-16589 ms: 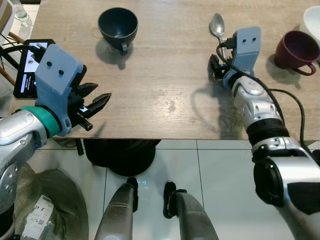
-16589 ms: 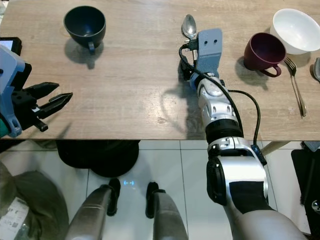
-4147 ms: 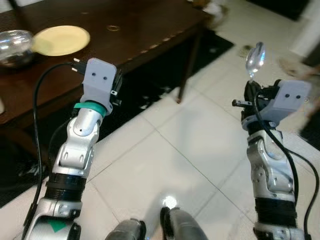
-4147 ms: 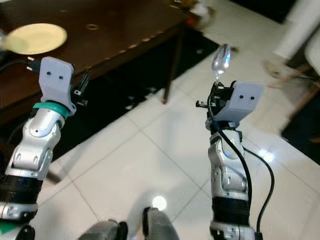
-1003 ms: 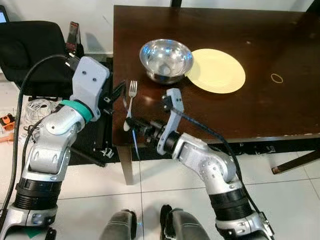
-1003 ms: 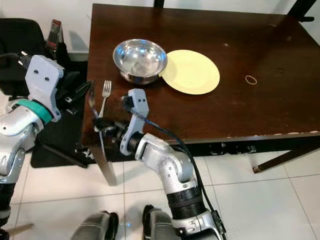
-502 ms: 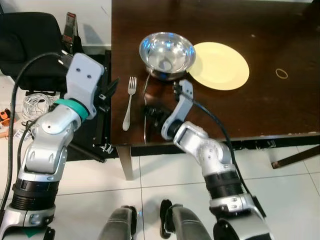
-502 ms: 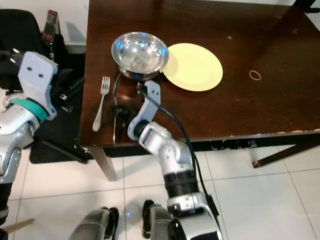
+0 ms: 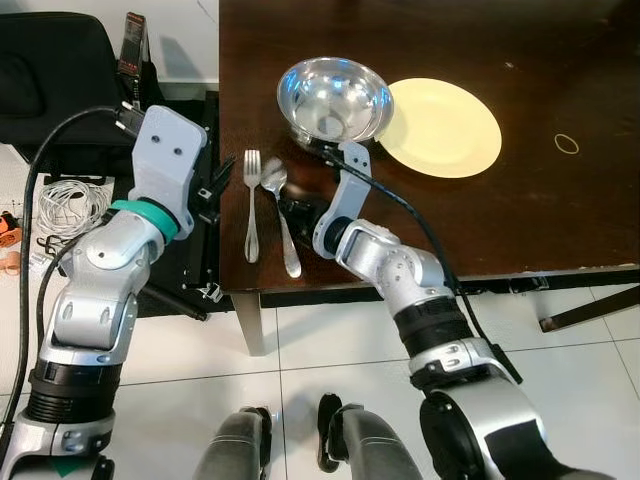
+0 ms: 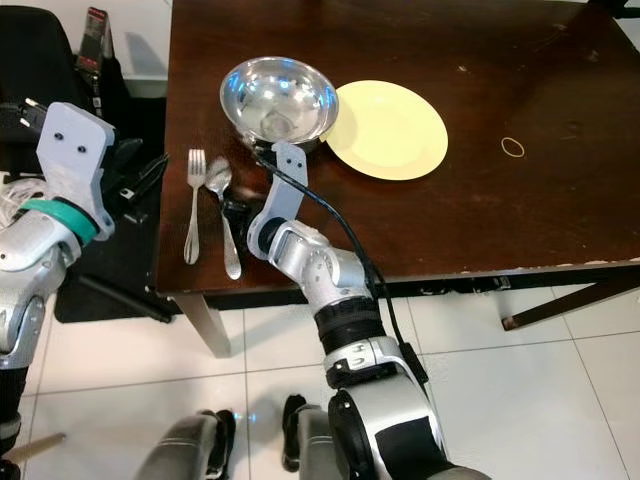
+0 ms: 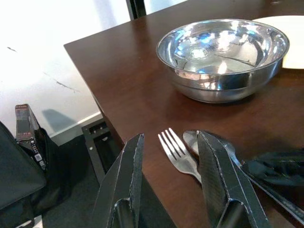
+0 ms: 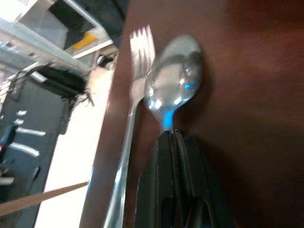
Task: Setting the table
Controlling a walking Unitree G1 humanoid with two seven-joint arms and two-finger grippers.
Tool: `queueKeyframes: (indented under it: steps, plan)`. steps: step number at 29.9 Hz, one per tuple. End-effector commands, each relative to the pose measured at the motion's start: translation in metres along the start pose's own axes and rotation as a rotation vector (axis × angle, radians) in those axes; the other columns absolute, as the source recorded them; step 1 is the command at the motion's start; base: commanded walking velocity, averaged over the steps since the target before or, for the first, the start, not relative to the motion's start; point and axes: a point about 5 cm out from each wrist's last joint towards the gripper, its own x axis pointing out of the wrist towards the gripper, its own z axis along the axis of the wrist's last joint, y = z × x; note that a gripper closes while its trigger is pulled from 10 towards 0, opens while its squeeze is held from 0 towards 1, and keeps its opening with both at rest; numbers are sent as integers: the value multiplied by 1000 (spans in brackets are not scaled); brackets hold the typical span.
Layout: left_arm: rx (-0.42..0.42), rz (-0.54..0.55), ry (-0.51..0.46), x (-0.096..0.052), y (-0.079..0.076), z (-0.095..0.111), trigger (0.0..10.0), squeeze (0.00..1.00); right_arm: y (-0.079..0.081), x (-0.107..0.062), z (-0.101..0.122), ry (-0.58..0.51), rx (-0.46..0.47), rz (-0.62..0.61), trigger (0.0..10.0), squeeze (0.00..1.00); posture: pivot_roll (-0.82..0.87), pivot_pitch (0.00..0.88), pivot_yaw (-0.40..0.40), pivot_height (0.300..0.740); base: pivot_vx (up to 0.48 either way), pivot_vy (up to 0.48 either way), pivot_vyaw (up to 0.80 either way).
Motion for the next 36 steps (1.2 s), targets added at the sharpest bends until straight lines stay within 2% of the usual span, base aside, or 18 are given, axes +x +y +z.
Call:
queueKeyframes:
  steps: [1, 15, 18, 19, 21, 25, 26, 27, 29, 31, 32, 34, 35, 36]
  plan:
    - [-3, -11, 17, -2, -6, -3, 10000, 0, -1, 5, -10, 24, 34, -43, 10000, 0, 129, 189, -34, 740, 0, 0, 0]
    - [-12, -14, 23, -2, -10, -4, 10000, 0, -5, 11, 1, -23, 71, -92, 10000, 0, 132, 178, -38, 740, 0, 0, 0]
    - [-14, -13, 22, -2, -11, -5, 10000, 0, -1, 12, 6, -51, 58, -53, 10000, 0, 134, 173, -40, 740, 0, 0, 0]
    - [-15, -11, 21, -3, -12, -5, 10000, 0, 8, 5, 17, -98, 6, 40, 10000, 0, 136, 164, -37, 740, 0, 0, 0]
    - [-14, -11, 21, -3, -13, -5, 10000, 0, 11, 0, 20, -112, -25, 82, 10000, 0, 135, 160, -34, 740, 0, 0, 0]
    - [-12, -11, 23, -3, -14, -6, 10000, 0, 13, -5, 21, -119, -52, 113, 10000, 0, 136, 156, -29, 740, 0, 0, 0]
    - [-10, -12, 25, -4, -16, -7, 10000, 0, 12, -16, 21, -125, -100, 144, 10000, 0, 132, 148, -26, 740, 0, 0, 0]
    - [-10, -12, 25, -4, -16, -7, 10000, 0, 12, -16, 21, -125, -100, 144, 10000, 0, 132, 148, -26, 740, 0, 0, 0]
    - [0, -15, 30, -4, -19, -10, 10000, 0, 7, -47, 12, -122, -210, 189, 10000, 0, 125, 133, -17, 740, 0, 0, 0]
    - [4, -16, 32, -5, -21, -13, 10000, 0, 2, -69, 1, -116, -319, 194, 10000, 0, 118, 128, -13, 740, 0, 0, 0]
    - [4, -16, 32, -5, -21, -13, 10000, 0, 2, -69, 1, -116, -319, 194, 10000, 0, 118, 128, -13, 740, 0, 0, 0]
    - [2, -11, 35, -7, -22, -15, 10000, 0, -3, -84, -4, -138, -440, 167, 10000, 0, 107, 120, -7, 740, 0, 0, 0]
    - [2, -11, 35, -7, -22, -15, 10000, 0, -3, -84, -4, -138, -440, 167, 10000, 0, 107, 120, -7, 740, 0, 0, 0]
    - [-9, 7, 38, -8, -24, -18, 10000, 0, -7, -100, -6, -211, -578, 123, 10000, 0, 95, 113, -3, 740, 0, 0, 0]
